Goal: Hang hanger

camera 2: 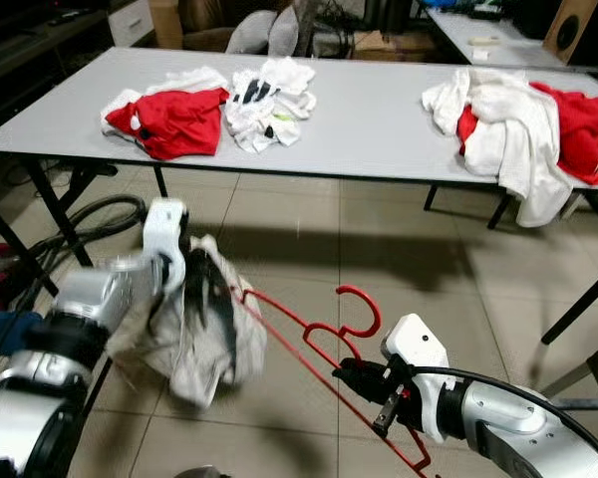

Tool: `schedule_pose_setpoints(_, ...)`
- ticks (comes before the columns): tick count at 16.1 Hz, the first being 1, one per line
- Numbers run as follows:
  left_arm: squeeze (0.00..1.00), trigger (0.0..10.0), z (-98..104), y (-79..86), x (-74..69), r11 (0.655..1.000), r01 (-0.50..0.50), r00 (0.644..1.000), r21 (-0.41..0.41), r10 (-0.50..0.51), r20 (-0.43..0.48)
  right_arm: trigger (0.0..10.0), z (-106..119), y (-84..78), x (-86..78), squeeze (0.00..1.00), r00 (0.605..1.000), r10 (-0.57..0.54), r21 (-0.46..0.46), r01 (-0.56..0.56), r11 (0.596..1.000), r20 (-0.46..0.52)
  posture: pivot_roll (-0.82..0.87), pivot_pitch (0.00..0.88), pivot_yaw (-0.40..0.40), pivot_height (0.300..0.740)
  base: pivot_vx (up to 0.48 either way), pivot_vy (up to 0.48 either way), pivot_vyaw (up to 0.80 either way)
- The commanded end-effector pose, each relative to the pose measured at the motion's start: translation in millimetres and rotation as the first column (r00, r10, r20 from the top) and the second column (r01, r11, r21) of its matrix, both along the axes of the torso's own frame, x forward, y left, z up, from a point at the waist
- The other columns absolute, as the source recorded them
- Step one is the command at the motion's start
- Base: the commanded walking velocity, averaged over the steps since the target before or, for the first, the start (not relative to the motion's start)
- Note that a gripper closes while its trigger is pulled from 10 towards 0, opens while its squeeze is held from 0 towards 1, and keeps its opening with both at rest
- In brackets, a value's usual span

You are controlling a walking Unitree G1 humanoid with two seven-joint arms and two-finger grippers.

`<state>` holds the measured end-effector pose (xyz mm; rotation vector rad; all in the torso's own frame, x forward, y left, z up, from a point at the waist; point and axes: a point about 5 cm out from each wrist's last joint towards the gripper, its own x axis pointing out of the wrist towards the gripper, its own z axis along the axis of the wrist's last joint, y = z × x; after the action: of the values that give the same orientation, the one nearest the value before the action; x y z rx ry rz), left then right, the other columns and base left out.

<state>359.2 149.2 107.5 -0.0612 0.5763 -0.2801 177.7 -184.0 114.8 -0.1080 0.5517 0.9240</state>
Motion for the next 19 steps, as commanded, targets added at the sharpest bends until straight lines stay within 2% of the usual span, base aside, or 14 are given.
schedule_pose_setpoints(1, 0.0, 0.0, 10, -4.1, 7.0, 1.0, 0.02, 0.999, -0.004, -0.02, 0.035, 10.0, 3, 8.2, -1.0, 0.0, 0.999, 0.034, 0.026, -0.034, 0.999, 0.001, -0.07, 0.0, 0.045, 0.74, 0.0, 0.0, 0.0)
schedule_pose_setpoints(2, 0.0, 0.0, 13, -7.2, 9.3, 0.999, 0.041, 0.998, -0.004, -0.041, 0.043, 10.0, -4, 10.8, -1.0, 0.0, 1.0, 0.025, 0.024, -0.025, 0.999, -0.013, -0.06, 0.0, 0.046, 0.74, 0.0, 0.0, 0.0)
schedule_pose_setpoints(4, 0.0, 0.0, 24, -11.6, 11.3, 0.998, 0.058, 0.996, -0.022, -0.057, 0.067, 10.0, -35, 9.8, 7.2, 0.0, 0.995, -0.1, -0.036, 0.099, 0.994, -0.03, -0.05, 0.0, 0.052, 0.74, 0.0, 0.0, 0.0)
schedule_pose_setpoints(6, 0.0, 0.0, 37, -16.2, 12.6, 0.996, 0.059, 0.995, -0.067, -0.053, 0.085, 10.0, -49, 15.6, 19.9, 0.0, 0.975, -0.218, 0.005, 0.218, 0.976, -0.047, -0.04, 0.0, 0.063, 0.74, 0.0, 0.0, 0.0)
schedule_pose_setpoints(10, 0.0, 0.0, 62, -22.8, 14.9, 0.984, 0.059, 0.99, -0.169, -0.036, 0.138, 10.0, -69, 25.6, 28.9, 0.0, 0.949, -0.307, -0.04, 0.304, 0.952, -0.076, -0.03, 0.0, 0.087, 0.74, 0.0, 0.0, 0.0)
schedule_pose_setpoints(11, 0.0, 0.0, 73, -24.0, 14.8, 0.979, 0.064, 0.986, -0.192, -0.033, 0.163, 10.0, -70, 24.5, 33.5, 0.0, 0.924, -0.377, -0.064, 0.374, 0.925, -0.064, -0.02, 0.0, 0.094, 0.74, 0.0, 0.0, 0.0)
schedule_pose_setpoints(12, 0.0, 0.0, 80, -24.4, 15.0, 0.976, 0.057, 0.985, -0.211, -0.02, 0.172, 10.0, -59, 27.4, 34.5, 0.0, 0.919, -0.39, -0.044, 0.388, 0.921, -0.058, -0.02, 0.0, 0.097, 0.74, 0.0, 0.0, 0.0)
schedule_pose_setpoints(13, 0.0, 0.0, 86, -25.2, 15.8, 0.973, 0.058, 0.984, -0.224, -0.017, 0.18, 10.0, -48, 34.8, 32.5, 0.0, 0.937, -0.344, -0.012, 0.344, 0.939, -0.06, -0.02, 0.0, 0.103, 0.74, 0.0, 0.0, 0.0)
schedule_pose_setpoints(14, 0.0, 0.0, 92, -29.7, 16.2, 0.967, 0.074, 0.982, -0.243, -0.029, 0.185, 10.0, -44, 37.0, 33.3, 0.0, 0.933, -0.358, -0.021, 0.357, 0.934, -0.047, -0.02, 0.0, 0.103, 0.74, 0.0, 0.0, 0.0)
schedule_pose_setpoints(15, 0.0, 0.0, 96, -34.9, 16.1, 0.96, 0.088, 0.982, -0.265, -0.039, 0.185, 10.0, -42, 35.1, 40.9, 0.0, 0.899, -0.438, -0.022, 0.438, 0.899, -0.006, -0.02, 0.0, 0.105, 0.74, 0.0, 0.0, 0.0)
schedule_pose_setpoints(16, 0.0, 0.0, 98, -37.0, 15.8, 0.964, 0.103, 0.979, -0.245, -0.054, 0.198, 10.0, -32, 30.9, 53.7, 0.0, 0.827, -0.56, 0.05, 0.558, 0.828, 0.051, -0.02, 0.0, 0.106, 0.74, 0.0, 0.0, 0.0)
schedule_pose_setpoints(17, 0.0, 0.0, 98, -37.1, 15.0, 0.968, 0.11, 0.977, -0.224, -0.064, 0.203, 10.0, -23, 30.3, 58.7, 0.0, 0.788, -0.612, 0.12, 0.603, 0.789, 0.062, -0.02, 0.0, 0.108, 0.74, 0.0, 0.0, 0.0)
schedule_pose_setpoints(18, 0.0, 0.0, 96, -34.6, 14.6, 0.98, 0.109, 0.974, -0.168, -0.071, 0.216, 10.0, -13, 32.7, 60.1, 0.0, 0.77, -0.636, 0.21, 0.616, 0.76, 0.044, -0.02, 0.0, 0.109, 0.74, 0.0, 0.0, 0.0)
schedule_pose_setpoints(19, 0.0, 0.0, 97, -31.9, 15.0, 0.985, 0.101, 0.971, -0.141, -0.067, 0.229, 10.0, -8, 28.9, 60.8, 0.0, 0.721, -0.693, 0.266, 0.667, 0.696, 0.003, -0.03, 0.0, 0.106, 0.74, 0.0, 0.0, 0.0)
